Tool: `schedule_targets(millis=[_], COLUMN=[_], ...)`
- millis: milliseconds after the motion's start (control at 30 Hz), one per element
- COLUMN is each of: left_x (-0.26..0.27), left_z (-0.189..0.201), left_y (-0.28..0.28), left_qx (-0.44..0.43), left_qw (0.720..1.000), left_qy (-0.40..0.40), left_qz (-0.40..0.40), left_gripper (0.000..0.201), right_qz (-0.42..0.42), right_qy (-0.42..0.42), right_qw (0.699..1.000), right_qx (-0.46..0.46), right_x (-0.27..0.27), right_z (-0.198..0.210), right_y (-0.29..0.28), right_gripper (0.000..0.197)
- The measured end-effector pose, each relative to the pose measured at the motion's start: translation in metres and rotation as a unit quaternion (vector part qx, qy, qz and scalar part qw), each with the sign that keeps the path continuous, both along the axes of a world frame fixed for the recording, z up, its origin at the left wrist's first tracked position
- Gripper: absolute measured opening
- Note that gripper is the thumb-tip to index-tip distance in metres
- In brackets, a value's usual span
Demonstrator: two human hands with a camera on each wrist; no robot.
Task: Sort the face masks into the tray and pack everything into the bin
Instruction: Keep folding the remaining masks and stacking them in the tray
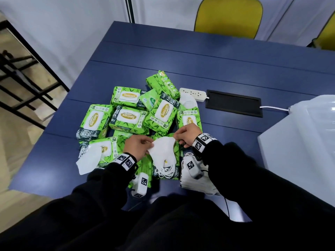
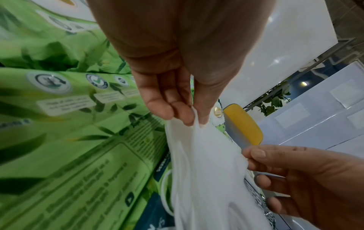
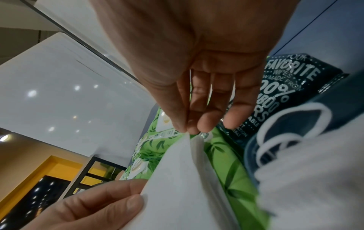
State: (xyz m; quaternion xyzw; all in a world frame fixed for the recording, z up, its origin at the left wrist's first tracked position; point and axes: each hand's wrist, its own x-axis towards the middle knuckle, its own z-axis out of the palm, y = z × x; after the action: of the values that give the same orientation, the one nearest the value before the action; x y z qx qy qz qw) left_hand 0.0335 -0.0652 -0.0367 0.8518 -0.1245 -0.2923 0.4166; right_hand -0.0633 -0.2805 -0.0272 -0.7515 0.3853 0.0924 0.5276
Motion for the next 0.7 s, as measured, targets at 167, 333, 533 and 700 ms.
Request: schedule_targets(millis=[167, 333, 533, 700], left_x=[0.002, 0.004, 0.004, 0.001], left_z=[-0.008, -0.011, -0.011, -0.011], left_y=[-0.003, -0.004, -0.001, 0.005], left_qx=[0.003, 0.022, 0.091, 0.146], left_qw=[1.000, 0.999, 0.989, 0.974], left_qy=[-0.003, -0.033, -0.104, -0.106], left_qz=[0.010, 0.005, -0.053, -0.139], left_gripper=[0.011, 0.012, 0.018, 0.042], right_qz=[-0.007, 0.034, 0.202, 0.297], right_qy=[0.008, -0.012, 0.018, 0.029], right_qw=[1.000, 0.998, 0.971, 0.934], right_qx=[0.002, -0.052, -0.124, -0.197], right_x=[-0.001, 0.000, 0.002, 0.013], right_z=[-0.008, -0.010, -0.009, -0.003], right_y=[-0.001, -0.005, -0.003, 0.004], right_gripper=[0.005, 0.017, 0.047, 0.051])
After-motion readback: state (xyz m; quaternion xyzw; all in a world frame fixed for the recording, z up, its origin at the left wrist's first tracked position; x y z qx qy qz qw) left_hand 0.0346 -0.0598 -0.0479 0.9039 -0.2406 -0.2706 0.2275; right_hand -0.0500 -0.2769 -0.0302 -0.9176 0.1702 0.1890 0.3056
